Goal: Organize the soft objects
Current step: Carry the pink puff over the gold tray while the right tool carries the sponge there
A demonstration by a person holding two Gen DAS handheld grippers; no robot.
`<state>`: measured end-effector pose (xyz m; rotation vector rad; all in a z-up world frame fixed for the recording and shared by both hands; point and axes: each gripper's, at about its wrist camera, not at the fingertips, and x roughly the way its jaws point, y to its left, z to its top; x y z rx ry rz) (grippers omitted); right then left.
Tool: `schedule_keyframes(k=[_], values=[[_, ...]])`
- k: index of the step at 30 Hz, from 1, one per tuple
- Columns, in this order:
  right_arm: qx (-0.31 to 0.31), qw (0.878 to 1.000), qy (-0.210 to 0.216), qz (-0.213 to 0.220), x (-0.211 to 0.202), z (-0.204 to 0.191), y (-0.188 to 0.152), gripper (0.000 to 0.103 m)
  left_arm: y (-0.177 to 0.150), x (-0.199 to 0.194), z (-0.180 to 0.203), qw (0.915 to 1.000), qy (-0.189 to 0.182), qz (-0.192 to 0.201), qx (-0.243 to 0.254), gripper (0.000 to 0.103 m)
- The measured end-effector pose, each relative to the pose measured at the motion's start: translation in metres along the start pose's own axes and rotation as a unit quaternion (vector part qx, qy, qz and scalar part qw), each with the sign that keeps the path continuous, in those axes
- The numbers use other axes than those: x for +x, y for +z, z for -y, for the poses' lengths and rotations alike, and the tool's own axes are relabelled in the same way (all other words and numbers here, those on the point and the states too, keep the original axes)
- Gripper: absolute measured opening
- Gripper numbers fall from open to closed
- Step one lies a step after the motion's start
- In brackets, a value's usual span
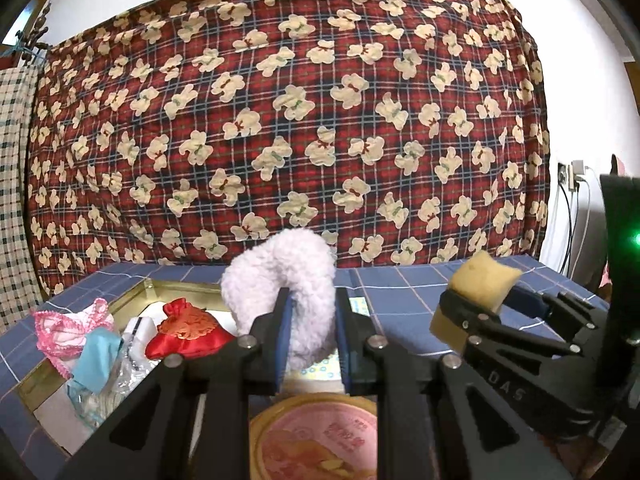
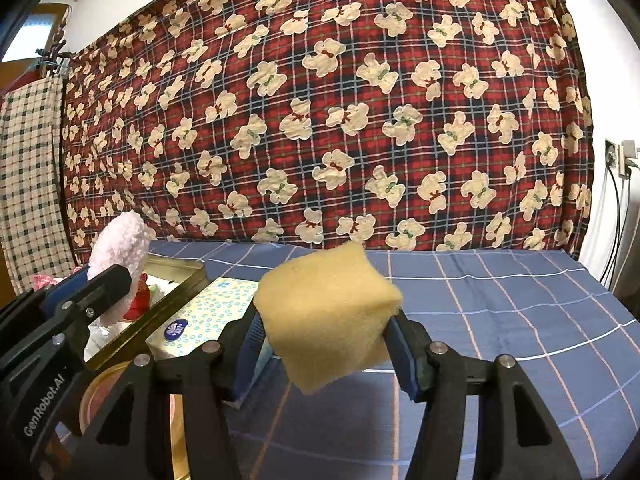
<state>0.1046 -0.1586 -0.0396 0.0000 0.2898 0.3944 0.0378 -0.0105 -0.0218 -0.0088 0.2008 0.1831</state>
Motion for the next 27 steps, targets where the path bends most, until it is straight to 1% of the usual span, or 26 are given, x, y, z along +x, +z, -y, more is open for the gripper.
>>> schedule_keyframes(k=[6, 12, 20, 27], values=[[0.003, 1.0, 0.003, -0.002, 0.001, -0.003, 0.0, 0.059, 0.002, -0.003, -0.006, 0.9999, -0.005, -0.002, -0.009, 0.018], [0.0, 1.0, 0.012, 0.004, 0.0, -0.009, 0.004, 0.059, 0.01, -0.011, -0.012, 0.9999, -0.008, 0.006, -0.01, 0.018], [-0.007, 0.999, 0.036, 0.008, -0.005, -0.024, 0.02, 0.059, 0.018, -0.018, -0.017, 0.9999, -0.006, 0.007, -0.006, 0.018], [-0.001, 0.998, 0.059, 0.012, -0.006, -0.034, 0.037, 0.059, 0.027, -0.022, -0.035, 1.0, 0.005, 0.003, -0.006, 0.018]])
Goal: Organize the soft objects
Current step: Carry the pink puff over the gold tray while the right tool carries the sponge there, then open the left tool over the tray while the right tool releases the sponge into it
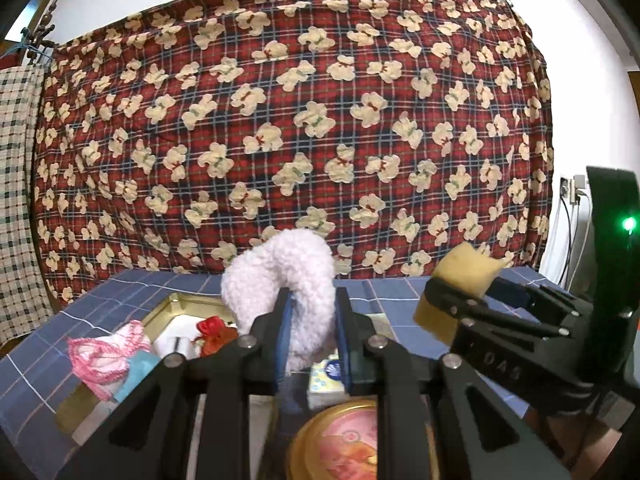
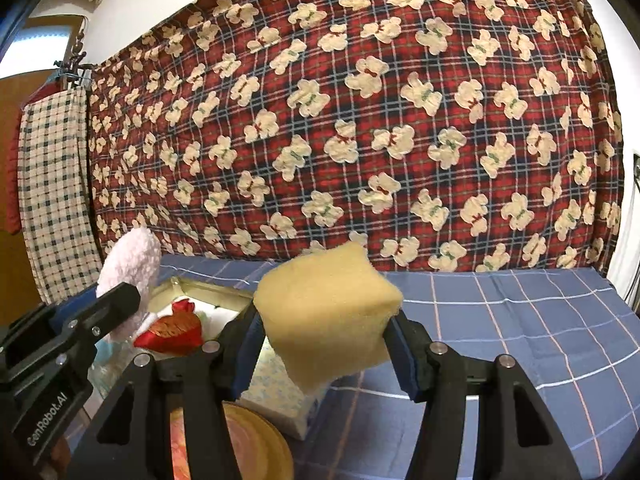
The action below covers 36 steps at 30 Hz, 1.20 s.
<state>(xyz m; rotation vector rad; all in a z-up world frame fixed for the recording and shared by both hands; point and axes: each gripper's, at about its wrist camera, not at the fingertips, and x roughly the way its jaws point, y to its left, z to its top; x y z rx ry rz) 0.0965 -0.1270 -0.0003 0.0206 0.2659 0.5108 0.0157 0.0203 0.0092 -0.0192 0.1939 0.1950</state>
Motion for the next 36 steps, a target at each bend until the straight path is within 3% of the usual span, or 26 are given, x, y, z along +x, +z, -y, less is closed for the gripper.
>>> schedule_keyframes(k=[13, 20, 27, 29, 31, 32, 36], values=[[-0.008, 0.998, 0.062, -0.018, 0.016, -0.048, 0.027, 0.059, 0.014, -0.004, -0.049, 0.9988, 0.045, -0.019, -0.006, 0.018], [-0.032, 0.991, 0.092, -0.094, 0.055, -0.103, 0.037, 0.059, 0.01, 0.0, -0.089, 0.9958, 0.065, -0.058, -0.026, 0.018], [-0.063, 0.978, 0.108, -0.167, 0.091, -0.147, 0.019, 0.06, -0.007, 0.01, -0.112, 0.9919, 0.084, -0.091, -0.027, 0.019], [-0.061, 0.976, 0.108, -0.177, 0.095, -0.148, 0.014, 0.06, -0.012, 0.012, -0.114, 0.9914, 0.082, -0.098, -0.028, 0.023], [-0.061, 0.972, 0.118, -0.195, 0.102, -0.15, 0.01, 0.061, -0.017, 0.015, -0.116, 0.9905, 0.08, -0.108, -0.027, 0.035], [-0.061, 0.97, 0.12, -0.201, 0.103, -0.151, 0.007, 0.062, -0.02, 0.016, -0.116, 0.9902, 0.083, -0.109, -0.027, 0.036], [-0.045, 0.967, 0.144, -0.207, 0.105, -0.152, 0.009, 0.086, -0.026, 0.013, -0.115, 0.9891, 0.098, -0.109, -0.016, 0.069]])
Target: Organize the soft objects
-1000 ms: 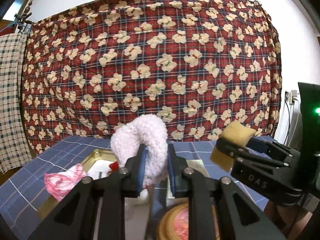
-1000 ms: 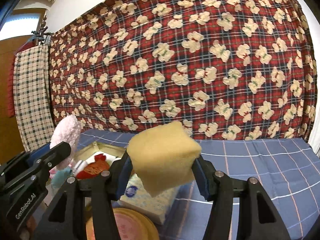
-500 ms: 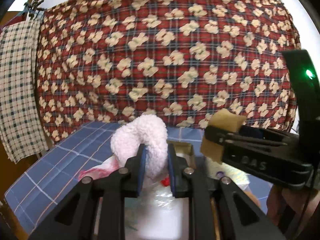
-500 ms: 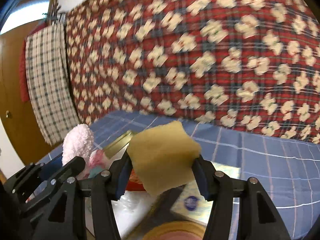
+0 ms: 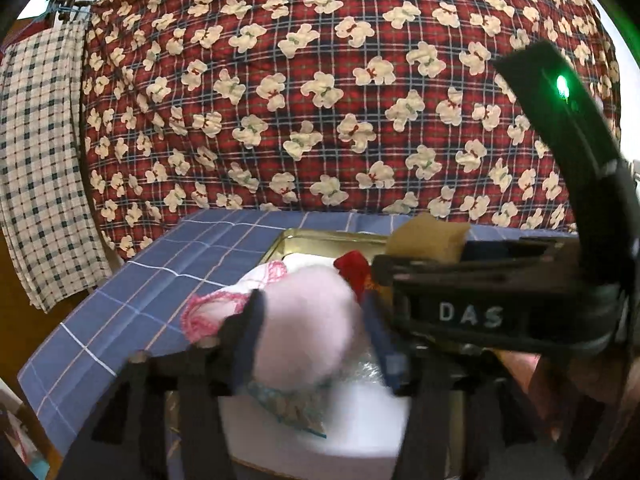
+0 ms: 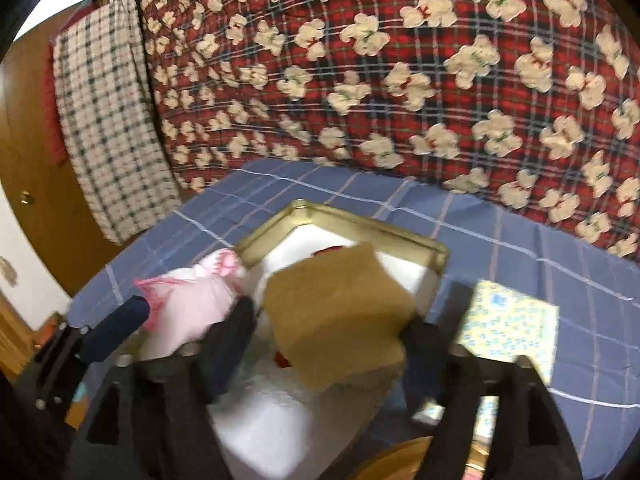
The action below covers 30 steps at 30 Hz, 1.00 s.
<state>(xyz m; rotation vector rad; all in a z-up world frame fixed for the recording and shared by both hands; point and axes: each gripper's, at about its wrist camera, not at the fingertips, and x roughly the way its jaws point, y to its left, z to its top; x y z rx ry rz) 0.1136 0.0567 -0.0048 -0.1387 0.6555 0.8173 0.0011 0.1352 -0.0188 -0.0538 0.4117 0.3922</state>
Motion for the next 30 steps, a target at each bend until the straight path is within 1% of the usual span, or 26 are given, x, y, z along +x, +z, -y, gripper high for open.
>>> schedule_keyframes(k=[1, 3, 5, 6, 7, 8, 11, 18, 20, 23, 30], values=[[0.002, 1.0, 0.006, -0.001, -0.001, -0.001, 0.0, 0.088, 0.0, -0.001, -0.001, 1.0, 0.007, 0.003, 0.001, 0.075], [0.002, 1.0, 0.009, 0.008, -0.006, -0.003, 0.002, 0.088, 0.0, -0.007, -0.004, 0.9998, 0.016, 0.013, 0.003, 0.077], [0.007, 1.0, 0.01, 0.02, -0.012, -0.002, 0.004, 0.088, 0.005, -0.013, -0.008, 0.9995, 0.021, 0.023, -0.002, 0.087], [0.013, 0.999, 0.012, 0.029, -0.018, 0.0, 0.005, 0.088, 0.007, -0.017, -0.012, 0.9992, 0.024, 0.03, -0.008, 0.095], [0.018, 0.999, 0.014, 0.036, -0.022, 0.001, 0.006, 0.089, 0.009, -0.021, -0.015, 0.9988, 0.028, 0.039, -0.013, 0.099], [0.021, 0.999, 0.016, 0.041, -0.026, 0.002, 0.007, 0.089, 0.011, -0.027, -0.018, 0.998, 0.033, 0.05, -0.017, 0.099], [0.028, 0.998, 0.014, 0.059, -0.041, 0.007, 0.008, 0.09, 0.015, -0.035, -0.022, 0.9976, 0.033, 0.058, -0.017, 0.1], [0.038, 0.996, -0.009, 0.08, -0.064, 0.015, -0.003, 0.09, 0.016, -0.043, -0.021, 0.9988, 0.004, 0.044, -0.022, 0.102], [0.036, 0.996, -0.019, 0.085, -0.067, 0.015, -0.006, 0.091, 0.017, -0.045, -0.02, 0.9988, 0.002, 0.044, -0.024, 0.102], [0.03, 0.996, -0.021, 0.084, -0.07, 0.014, -0.01, 0.091, 0.017, -0.047, -0.02, 0.9987, -0.001, 0.043, -0.028, 0.102], [0.036, 0.995, -0.013, 0.089, -0.074, 0.016, -0.014, 0.091, 0.017, -0.049, -0.022, 0.9986, 0.003, 0.042, -0.03, 0.102]])
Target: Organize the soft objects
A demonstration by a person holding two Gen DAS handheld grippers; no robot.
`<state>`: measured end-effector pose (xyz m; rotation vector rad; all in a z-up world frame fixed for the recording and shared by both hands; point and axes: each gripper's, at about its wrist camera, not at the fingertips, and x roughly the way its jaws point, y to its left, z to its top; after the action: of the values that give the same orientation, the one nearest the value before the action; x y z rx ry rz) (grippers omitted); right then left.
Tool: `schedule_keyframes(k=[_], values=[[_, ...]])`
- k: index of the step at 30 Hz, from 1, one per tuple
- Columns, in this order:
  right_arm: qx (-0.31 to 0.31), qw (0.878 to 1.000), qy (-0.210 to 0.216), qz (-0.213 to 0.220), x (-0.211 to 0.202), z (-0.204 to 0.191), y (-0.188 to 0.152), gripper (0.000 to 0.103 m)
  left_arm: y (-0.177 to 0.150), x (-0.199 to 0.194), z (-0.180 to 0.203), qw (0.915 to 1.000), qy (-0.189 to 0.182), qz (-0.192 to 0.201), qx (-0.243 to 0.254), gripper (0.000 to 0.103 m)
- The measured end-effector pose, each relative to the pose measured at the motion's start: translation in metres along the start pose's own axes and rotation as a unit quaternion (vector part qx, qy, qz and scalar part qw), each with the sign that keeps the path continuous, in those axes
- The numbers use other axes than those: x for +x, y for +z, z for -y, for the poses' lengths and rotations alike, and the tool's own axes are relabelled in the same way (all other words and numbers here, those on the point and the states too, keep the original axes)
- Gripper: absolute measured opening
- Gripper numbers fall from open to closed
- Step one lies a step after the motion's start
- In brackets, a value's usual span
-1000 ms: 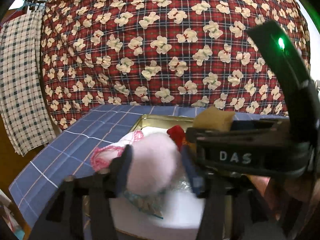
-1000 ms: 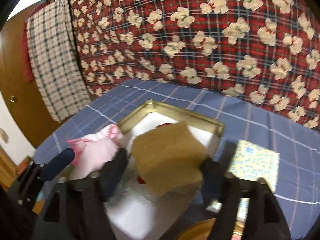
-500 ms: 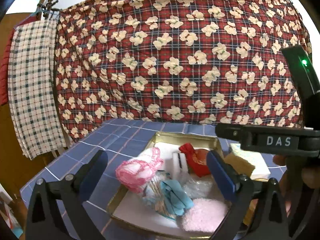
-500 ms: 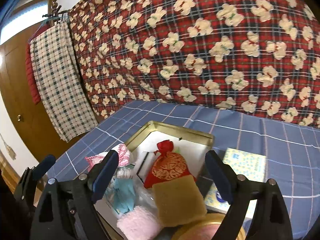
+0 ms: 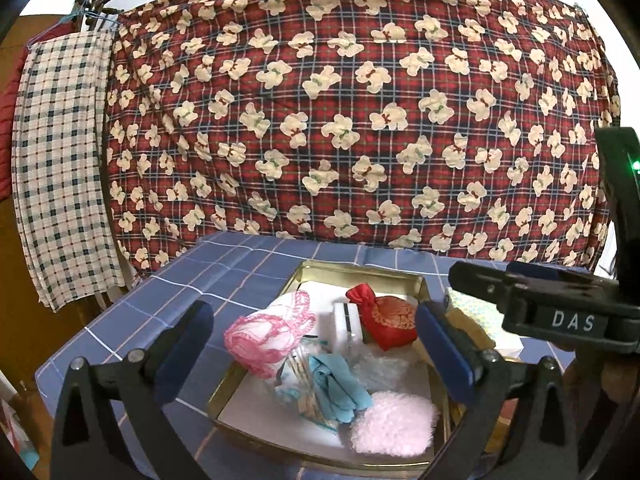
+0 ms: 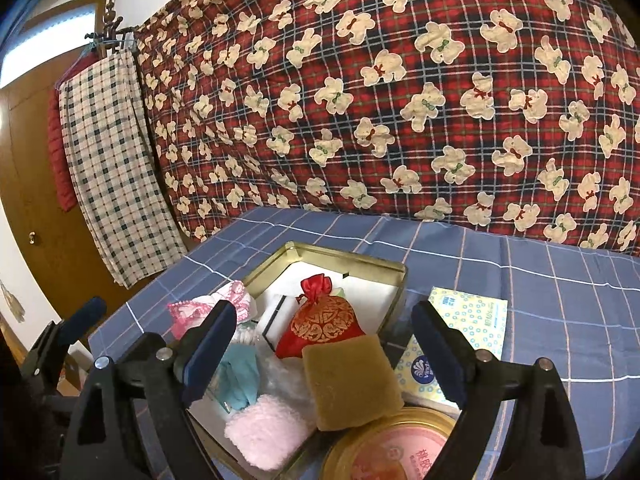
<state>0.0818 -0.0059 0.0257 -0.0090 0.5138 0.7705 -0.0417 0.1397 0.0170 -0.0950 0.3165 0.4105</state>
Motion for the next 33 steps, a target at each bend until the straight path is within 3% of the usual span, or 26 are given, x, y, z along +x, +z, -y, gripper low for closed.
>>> schedule_keyframes(k=[33], values=[[-0.005, 1.0, 0.003, 0.005, -0.005, -0.004, 0.001, 0.092, -0.002, 0.003, -0.01, 0.9999, 0.006, -0.012, -0.007, 0.102]])
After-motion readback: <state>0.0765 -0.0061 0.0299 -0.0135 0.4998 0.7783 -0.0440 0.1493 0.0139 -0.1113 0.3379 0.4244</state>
